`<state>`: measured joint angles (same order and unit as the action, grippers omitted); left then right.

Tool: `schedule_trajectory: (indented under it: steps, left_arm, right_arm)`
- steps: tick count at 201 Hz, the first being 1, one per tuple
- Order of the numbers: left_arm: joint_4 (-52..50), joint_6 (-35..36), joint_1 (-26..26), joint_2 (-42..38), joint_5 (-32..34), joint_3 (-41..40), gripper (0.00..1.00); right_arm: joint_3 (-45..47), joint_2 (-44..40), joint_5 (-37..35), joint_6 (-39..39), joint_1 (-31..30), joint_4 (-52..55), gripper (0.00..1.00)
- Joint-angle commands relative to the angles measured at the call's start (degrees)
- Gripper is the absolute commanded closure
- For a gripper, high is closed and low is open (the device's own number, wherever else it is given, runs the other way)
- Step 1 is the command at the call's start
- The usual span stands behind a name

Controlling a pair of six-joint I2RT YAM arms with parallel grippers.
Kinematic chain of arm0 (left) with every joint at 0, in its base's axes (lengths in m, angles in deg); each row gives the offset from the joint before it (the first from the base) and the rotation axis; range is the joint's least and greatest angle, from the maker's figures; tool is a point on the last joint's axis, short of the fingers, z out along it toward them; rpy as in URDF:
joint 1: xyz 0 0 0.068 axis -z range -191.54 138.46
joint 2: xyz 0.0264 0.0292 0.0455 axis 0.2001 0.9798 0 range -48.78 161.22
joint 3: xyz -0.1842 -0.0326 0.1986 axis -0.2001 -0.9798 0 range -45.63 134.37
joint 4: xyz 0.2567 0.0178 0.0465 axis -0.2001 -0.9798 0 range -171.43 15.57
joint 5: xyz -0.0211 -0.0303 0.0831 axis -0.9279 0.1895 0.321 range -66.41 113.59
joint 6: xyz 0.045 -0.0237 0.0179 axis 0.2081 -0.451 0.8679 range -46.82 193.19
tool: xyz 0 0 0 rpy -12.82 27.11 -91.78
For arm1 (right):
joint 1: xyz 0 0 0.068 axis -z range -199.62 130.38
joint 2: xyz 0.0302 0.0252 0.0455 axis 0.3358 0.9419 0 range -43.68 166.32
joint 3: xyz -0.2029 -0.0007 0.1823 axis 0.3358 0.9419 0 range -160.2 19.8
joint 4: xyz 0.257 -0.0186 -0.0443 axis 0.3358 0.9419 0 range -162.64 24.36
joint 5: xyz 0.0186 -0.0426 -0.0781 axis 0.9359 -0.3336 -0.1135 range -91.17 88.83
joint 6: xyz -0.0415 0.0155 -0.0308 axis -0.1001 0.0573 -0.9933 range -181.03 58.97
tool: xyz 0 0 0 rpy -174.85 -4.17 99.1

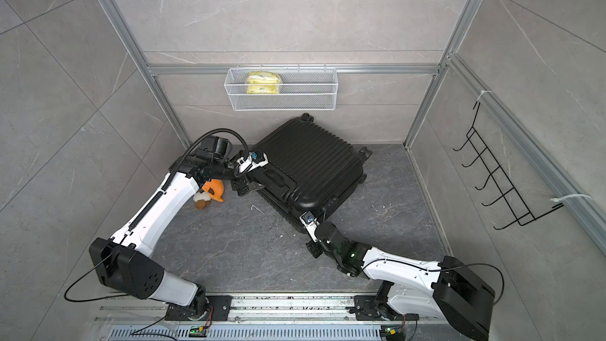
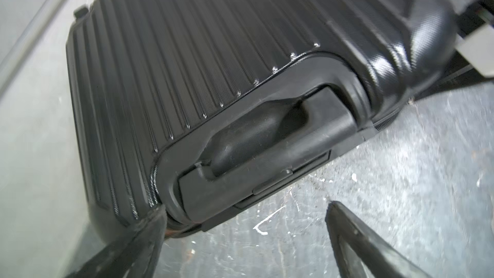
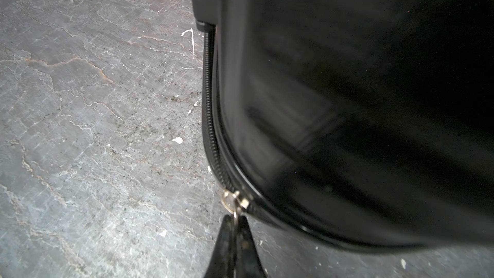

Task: Close the suitcase zippers
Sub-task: Zip the zipper on the suitcase.

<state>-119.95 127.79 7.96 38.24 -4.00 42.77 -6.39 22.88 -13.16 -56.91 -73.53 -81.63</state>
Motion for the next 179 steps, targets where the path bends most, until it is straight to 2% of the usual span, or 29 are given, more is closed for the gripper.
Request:
schedule_trajectory:
  steps: [1,15,160,179]
  left_arm:
    - [-6.0,11.1,0.6,2.6,-3.5,3.4,0.07]
    - [-6.5,14.1,0.8,4.1,-2.5,3.6,0.11]
    - [-7.5,24.4,5.5,17.7,2.4,9.5,0.25]
    - [-8.6,25.4,5.8,18.6,3.9,10.1,0.3]
  right_arm:
    - [-2.1,-0.6,-5.7,2.6,1.9,-2.2,1.0]
    - [-2.1,-0.5,-5.6,2.7,1.9,-2.5,1.0]
    - [-2.4,-1.0,-5.7,2.7,1.9,-1.4,1.0]
    - [-2.3,-1.5,-6.2,2.7,2.0,-0.9,1.0]
